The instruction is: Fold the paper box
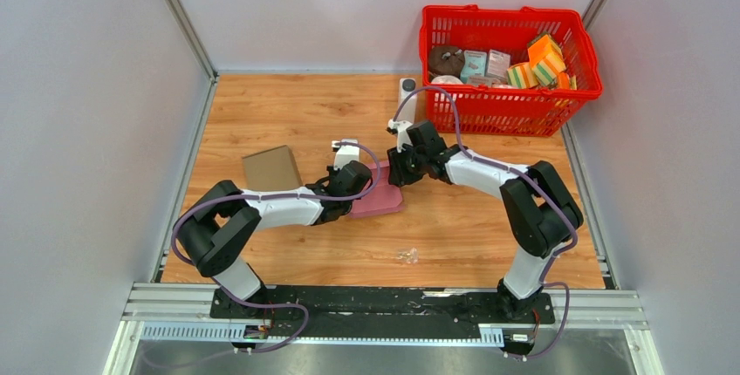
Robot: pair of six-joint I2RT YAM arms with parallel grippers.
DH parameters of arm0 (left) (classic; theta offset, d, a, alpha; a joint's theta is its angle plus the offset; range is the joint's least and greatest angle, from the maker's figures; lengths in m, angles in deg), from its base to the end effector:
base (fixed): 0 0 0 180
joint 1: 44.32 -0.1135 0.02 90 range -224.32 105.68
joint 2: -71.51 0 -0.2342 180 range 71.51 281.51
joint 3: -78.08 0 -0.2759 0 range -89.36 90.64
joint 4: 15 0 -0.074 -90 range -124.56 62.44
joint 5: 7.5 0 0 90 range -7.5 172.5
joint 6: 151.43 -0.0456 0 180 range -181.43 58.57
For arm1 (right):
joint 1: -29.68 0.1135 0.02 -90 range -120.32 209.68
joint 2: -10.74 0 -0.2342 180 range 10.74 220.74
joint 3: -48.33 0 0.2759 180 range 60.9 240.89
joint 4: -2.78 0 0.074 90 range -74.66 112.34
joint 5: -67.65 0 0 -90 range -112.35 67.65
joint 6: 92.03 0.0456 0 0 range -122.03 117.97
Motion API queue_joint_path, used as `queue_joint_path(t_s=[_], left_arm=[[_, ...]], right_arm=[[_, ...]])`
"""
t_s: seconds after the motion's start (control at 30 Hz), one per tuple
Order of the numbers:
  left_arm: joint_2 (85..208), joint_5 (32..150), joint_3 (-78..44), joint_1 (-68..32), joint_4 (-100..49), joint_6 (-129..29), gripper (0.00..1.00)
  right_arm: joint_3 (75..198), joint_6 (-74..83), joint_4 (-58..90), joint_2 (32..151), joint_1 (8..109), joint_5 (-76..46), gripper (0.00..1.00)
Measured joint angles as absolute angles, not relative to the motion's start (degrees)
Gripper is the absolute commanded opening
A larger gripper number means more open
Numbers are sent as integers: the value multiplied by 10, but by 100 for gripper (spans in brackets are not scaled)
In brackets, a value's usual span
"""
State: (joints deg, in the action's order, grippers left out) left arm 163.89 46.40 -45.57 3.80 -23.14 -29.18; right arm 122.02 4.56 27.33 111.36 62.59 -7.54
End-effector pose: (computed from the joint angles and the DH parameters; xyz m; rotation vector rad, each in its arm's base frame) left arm 0.2419 -0.2295 0.1080 0.0035 2.1693 -0.0511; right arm 0.3149 0.2177 0.1263 -0.6871 2.4345 0.6075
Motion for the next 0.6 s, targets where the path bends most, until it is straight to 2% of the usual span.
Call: queue_joint_path(t_s=[0.1,0.17,0.2,0.23,0.33,0.4,0.47,0.6], left_arm=[[1635,467,-456,37,-241,-291,0],[1634,469,-456,35,-244,-289,0],[1633,472,-455,34,-246,-288,0],[1632,475,-455,32,-248,-287,0],[1629,487,-455,25,-252,-288,0],[1628,494,-454,21,-255,-288,0],[1627,502,-452,16,-258,-290,0],[1627,520,-446,8,-267,-293,0]], right_arm=[[1220,46,265,1113,630,-62,30],[1220,46,267,1110,630,-64,32],[1219,46,269,1105,630,-67,37],[1209,47,267,1092,629,-70,48],[1155,60,266,1018,619,-85,54],[1121,69,267,962,603,-99,54],[1112,83,270,935,577,-127,46],[1131,89,272,971,543,-183,39]])
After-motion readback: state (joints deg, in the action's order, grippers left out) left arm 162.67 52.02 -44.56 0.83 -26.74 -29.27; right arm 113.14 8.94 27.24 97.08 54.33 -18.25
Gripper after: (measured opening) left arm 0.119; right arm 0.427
